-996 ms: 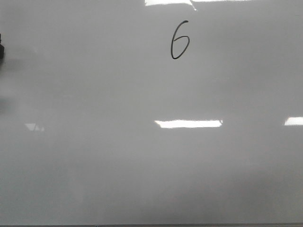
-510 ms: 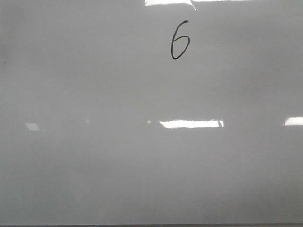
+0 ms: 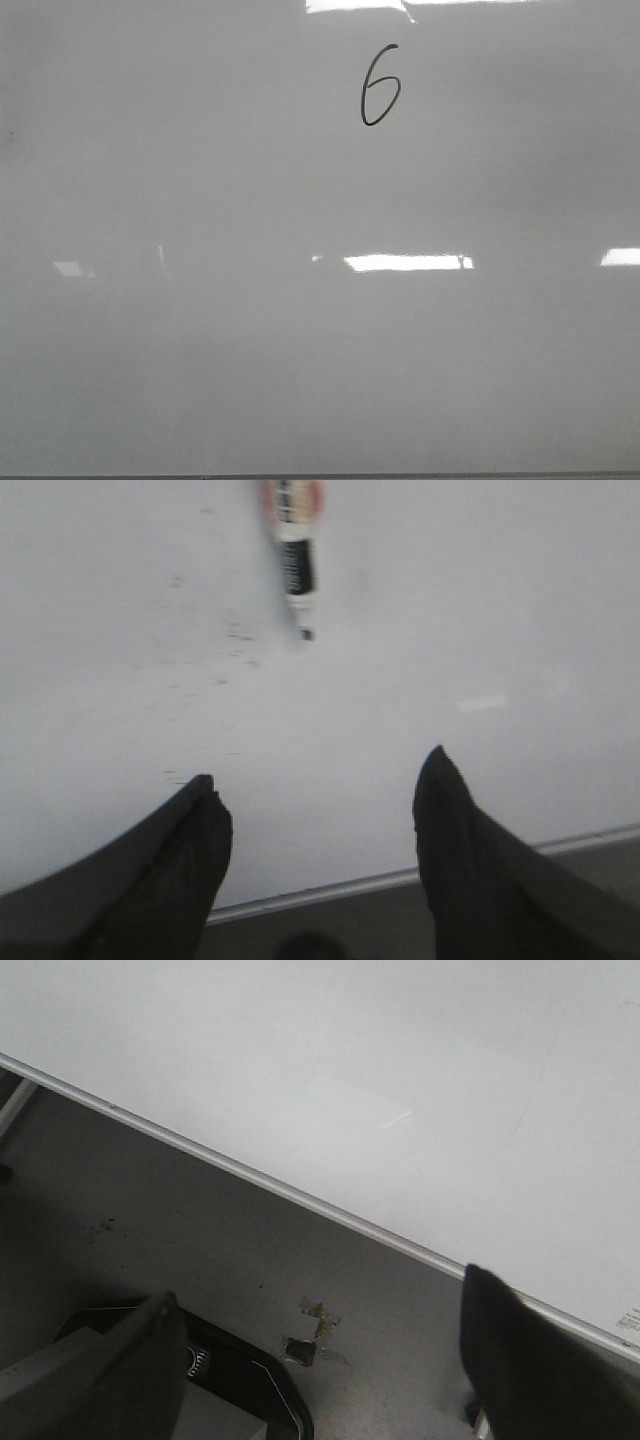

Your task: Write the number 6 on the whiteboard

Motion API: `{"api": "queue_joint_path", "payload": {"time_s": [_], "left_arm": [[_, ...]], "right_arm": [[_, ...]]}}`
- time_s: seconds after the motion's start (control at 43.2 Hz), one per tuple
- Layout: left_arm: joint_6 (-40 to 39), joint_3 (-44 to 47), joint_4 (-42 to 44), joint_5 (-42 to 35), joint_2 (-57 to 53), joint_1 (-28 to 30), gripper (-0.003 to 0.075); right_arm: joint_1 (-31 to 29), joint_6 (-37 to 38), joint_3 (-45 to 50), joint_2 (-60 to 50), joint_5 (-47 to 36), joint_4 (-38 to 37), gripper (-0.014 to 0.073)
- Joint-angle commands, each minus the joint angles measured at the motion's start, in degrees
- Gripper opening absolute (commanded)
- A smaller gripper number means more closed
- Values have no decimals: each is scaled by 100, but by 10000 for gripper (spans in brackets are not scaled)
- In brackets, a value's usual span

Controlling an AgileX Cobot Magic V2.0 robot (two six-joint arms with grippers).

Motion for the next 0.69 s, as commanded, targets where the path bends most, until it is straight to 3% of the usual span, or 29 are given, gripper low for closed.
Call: {"api": "queue_joint_path", "payload": {"time_s": [0.0,0.51,0.579,0.672], "left_arm": [[494,-207,-782,-109,-277,-191,402],[503,-207,-999,-311,-529,-347,395],[503,-207,-999,-336,-529,-347,363],[503,-207,-999,-351,-529,-347,286]], "right_arm": [[-44,3,-169,-131,-308,-18,581],[-44,-4,29,-562,-1002,-18,580],[-44,-4,29,-562,-1030,-18,542],[-44,-4,29,-562,-1035,-18,397]]}}
